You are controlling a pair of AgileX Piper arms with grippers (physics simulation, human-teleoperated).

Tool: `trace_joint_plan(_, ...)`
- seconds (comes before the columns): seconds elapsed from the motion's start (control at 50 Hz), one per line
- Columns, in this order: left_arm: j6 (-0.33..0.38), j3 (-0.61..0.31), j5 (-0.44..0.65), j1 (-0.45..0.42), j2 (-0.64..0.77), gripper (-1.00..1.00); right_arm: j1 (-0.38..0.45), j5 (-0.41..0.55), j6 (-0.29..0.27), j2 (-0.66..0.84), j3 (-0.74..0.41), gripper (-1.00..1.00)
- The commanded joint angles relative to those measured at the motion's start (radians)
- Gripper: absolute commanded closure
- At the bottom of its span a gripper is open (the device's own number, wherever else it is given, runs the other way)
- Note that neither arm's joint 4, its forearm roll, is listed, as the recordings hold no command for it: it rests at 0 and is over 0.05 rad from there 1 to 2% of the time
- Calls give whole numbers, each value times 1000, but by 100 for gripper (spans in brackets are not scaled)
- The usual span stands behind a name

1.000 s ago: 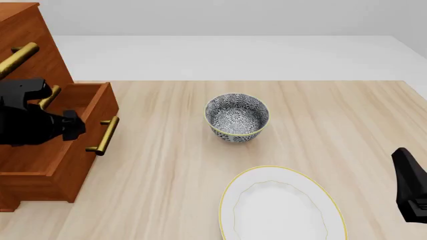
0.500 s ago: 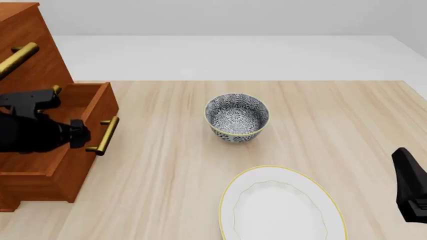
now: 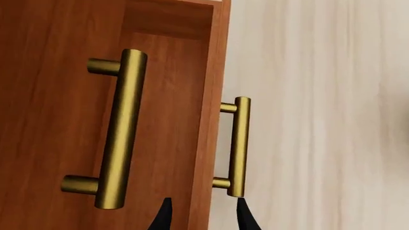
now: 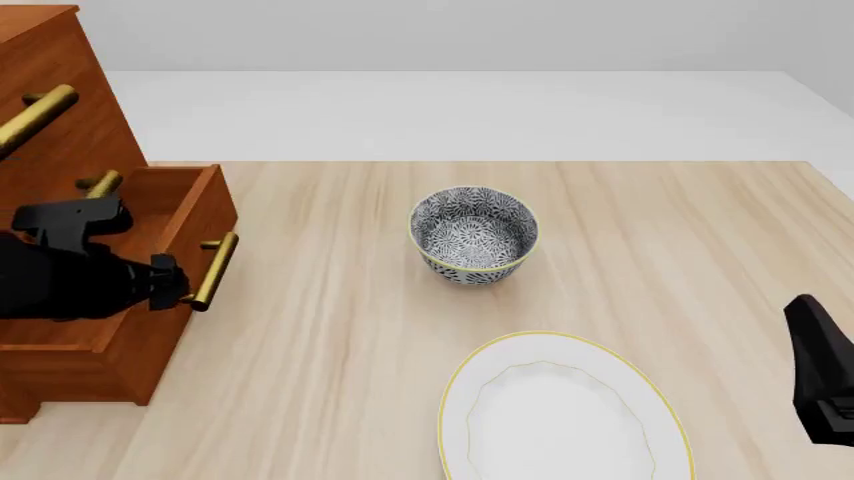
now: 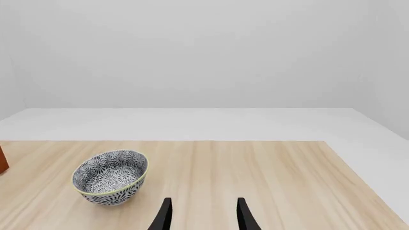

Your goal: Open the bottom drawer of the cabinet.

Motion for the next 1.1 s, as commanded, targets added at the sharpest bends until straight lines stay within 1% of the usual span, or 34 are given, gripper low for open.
trace_joint_plan(0.02,-5,20,-32,0,27,-100,0,1,0,0,-1,-100)
trace_joint_plan(0.18,-12,28,-45,-7,36,-100,-1,-1,0,0,0,-100)
trace_joint_plan(0.28,-44,38,-54,-28,37,-100,-1,0,-1,0,-1,-100)
trace_joint_plan(0.3,-77,46,-60,-47,32,-100,-1,0,0,0,0,-100)
trace_joint_plan(0.34,-100,60,-71,-76,31,-100,0,1,-1,0,0,-100)
trace_joint_plan(0.36,-100,60,-71,-76,31,-100,0,1,-1,0,0,-100)
trace_joint_plan(0.38,-127,66,-76,-93,29,-100,-1,1,0,0,1,-100)
trace_joint_plan(0.4,-136,70,-78,-110,27,-100,-1,1,0,0,1,-100)
trace_joint_plan(0.44,-132,68,-79,-113,31,-100,-1,1,1,0,1,-100)
trace_joint_plan(0.48,-151,70,-88,-133,39,-100,-1,1,0,0,2,-100)
trace_joint_plan(0.56,-157,67,-96,-141,54,-100,-1,2,1,0,2,-100)
trace_joint_plan(0.62,-173,67,-110,-170,68,-100,-1,3,1,0,2,-100)
trace_joint_plan(0.7,-183,61,-126,-187,91,-100,-2,4,2,0,1,-100)
trace_joint_plan(0.92,-197,47,-159,-208,137,-100,-4,3,0,0,2,-100)
trace_joint_plan(0.98,-214,46,-177,-230,156,-100,-4,2,-1,0,1,-100)
trace_joint_plan(1.1,-225,36,-176,-266,161,-100,-6,-1,0,0,1,-100)
